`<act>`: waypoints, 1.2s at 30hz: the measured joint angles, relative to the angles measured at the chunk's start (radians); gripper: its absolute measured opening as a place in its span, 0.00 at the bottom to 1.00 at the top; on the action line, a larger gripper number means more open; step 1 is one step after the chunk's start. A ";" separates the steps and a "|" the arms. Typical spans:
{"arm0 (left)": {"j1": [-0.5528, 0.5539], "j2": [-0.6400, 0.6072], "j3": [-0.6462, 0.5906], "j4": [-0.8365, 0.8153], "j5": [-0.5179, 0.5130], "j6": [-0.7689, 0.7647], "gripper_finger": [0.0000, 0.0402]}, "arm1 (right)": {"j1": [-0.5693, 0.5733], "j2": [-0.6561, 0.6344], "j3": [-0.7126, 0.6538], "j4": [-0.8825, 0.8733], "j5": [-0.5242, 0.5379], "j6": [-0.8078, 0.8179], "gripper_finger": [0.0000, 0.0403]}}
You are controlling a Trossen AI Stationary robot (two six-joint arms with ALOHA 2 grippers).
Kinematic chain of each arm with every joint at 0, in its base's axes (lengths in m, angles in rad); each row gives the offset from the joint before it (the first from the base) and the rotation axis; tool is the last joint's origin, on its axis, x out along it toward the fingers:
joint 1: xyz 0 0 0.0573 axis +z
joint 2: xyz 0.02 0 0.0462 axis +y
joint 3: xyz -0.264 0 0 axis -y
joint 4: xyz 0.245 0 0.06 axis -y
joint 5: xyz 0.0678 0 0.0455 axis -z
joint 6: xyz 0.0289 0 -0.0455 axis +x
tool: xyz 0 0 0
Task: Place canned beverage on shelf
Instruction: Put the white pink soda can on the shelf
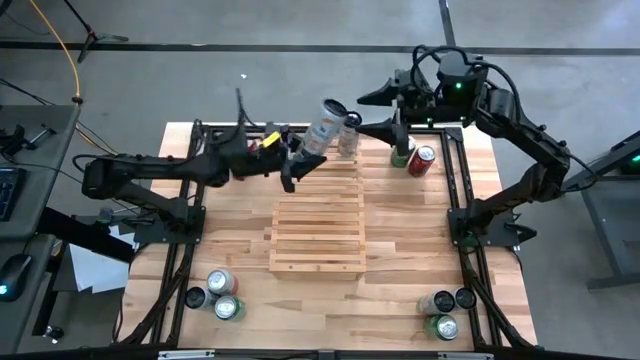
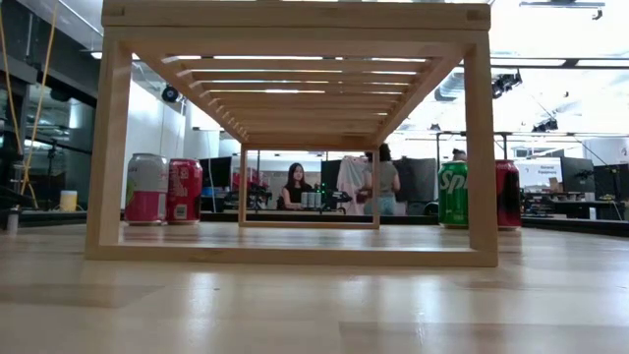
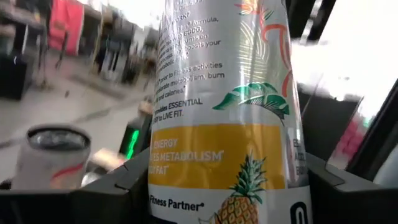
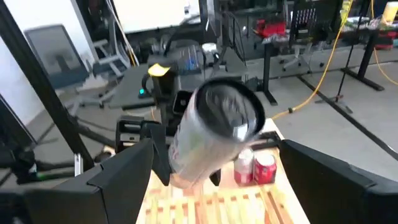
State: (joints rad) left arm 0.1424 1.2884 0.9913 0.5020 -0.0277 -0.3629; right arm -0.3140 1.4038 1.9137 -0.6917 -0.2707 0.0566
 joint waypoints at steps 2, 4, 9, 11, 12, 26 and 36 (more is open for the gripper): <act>-0.007 -0.001 -0.043 0.115 -0.026 -0.014 0.59 | 0.001 0.014 0.000 0.018 0.000 0.026 0.83; -0.014 -0.001 -0.064 0.177 -0.044 -0.017 0.59 | 0.001 0.038 0.000 0.054 0.000 0.054 0.83; -0.039 -0.001 -0.065 0.186 -0.077 0.033 0.59 | 0.001 0.123 0.000 0.177 -0.008 0.130 0.83; -0.048 -0.002 -0.065 0.191 -0.101 0.057 0.59 | 0.002 0.150 0.000 0.238 -0.031 0.156 0.83; -0.050 -0.002 -0.065 0.190 -0.113 0.068 0.59 | 0.002 0.162 0.000 0.271 -0.044 0.175 0.83; -0.054 -0.002 -0.065 0.177 -0.136 0.103 0.59 | 0.040 0.216 0.000 0.425 -0.078 0.223 0.83; -0.054 -0.002 -0.065 0.160 -0.113 0.110 0.66 | 0.047 0.212 0.000 0.412 -0.068 0.205 0.60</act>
State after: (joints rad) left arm 0.0887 1.2869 0.9264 0.6624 -0.1410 -0.2524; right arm -0.2672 1.6154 1.9133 -0.2796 -0.3389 0.2616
